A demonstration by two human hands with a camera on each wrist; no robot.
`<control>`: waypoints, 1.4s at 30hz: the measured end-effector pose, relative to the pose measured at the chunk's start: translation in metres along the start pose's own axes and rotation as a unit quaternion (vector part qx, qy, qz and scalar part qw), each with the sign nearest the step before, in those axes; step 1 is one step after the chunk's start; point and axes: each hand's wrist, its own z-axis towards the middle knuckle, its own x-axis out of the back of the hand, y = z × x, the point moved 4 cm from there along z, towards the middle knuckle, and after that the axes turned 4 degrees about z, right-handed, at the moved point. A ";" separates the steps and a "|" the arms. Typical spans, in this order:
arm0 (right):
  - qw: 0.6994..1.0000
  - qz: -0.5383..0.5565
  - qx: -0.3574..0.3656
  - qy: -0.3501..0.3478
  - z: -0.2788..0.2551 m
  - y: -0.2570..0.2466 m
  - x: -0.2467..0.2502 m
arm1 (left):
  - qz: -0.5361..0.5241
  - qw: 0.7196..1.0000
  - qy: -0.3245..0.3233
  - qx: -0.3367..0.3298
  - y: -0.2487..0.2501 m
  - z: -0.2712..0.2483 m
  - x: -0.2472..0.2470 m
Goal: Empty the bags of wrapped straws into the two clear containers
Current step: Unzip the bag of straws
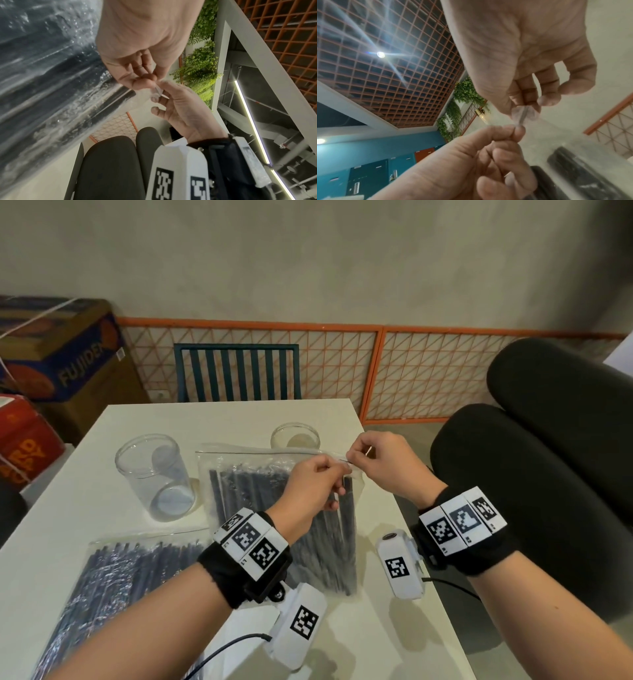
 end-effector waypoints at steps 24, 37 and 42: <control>1.000 -0.005 0.010 0.018 -0.005 0.002 -0.015 | -0.071 0.997 0.033 0.028 -0.002 0.007 0.030; 0.997 0.055 -0.044 0.021 0.006 0.000 -0.032 | 0.013 1.000 0.004 -0.027 -0.013 -0.005 0.021; 0.997 0.066 -0.013 0.027 0.002 -0.009 -0.040 | 0.002 1.000 0.028 -0.011 -0.003 -0.003 0.028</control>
